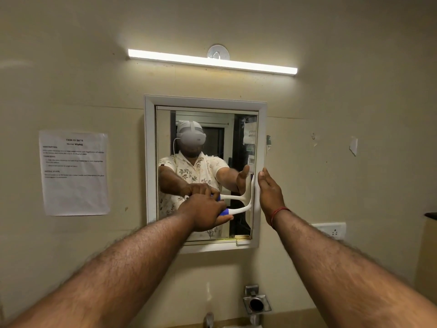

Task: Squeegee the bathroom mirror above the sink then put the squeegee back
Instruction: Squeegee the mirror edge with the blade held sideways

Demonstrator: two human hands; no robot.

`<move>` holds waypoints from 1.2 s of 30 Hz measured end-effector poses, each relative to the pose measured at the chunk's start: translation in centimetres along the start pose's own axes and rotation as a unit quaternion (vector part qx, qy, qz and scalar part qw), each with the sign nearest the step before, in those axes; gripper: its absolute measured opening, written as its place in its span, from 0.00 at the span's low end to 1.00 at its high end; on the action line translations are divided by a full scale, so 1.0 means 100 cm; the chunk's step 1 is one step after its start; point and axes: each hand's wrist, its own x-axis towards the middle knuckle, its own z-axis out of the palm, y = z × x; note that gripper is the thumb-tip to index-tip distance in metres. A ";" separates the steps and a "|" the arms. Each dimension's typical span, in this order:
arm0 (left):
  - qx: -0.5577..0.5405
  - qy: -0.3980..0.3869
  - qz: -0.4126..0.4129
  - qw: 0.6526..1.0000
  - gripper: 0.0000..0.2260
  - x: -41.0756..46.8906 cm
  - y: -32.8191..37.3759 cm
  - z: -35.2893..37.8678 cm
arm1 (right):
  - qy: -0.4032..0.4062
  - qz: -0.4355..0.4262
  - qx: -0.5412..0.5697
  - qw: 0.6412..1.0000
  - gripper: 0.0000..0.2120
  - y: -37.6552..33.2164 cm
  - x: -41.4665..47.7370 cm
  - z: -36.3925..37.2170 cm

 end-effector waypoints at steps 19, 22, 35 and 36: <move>0.047 -0.028 -0.041 0.998 0.23 -0.102 -0.084 0.022 | 0.071 0.007 0.001 0.997 0.27 0.010 0.003 0.013; 0.054 -0.032 -0.052 0.997 0.21 -0.118 -0.101 0.024 | 0.078 0.010 0.006 0.997 0.27 0.012 0.004 0.013; 0.118 -0.043 -0.082 0.989 0.25 -0.174 -0.155 0.025 | 0.088 0.022 0.018 0.996 0.29 0.013 0.001 0.016; 0.120 -0.044 -0.084 0.988 0.24 -0.178 -0.158 0.025 | 0.089 0.022 0.016 0.996 0.29 0.014 0.001 0.016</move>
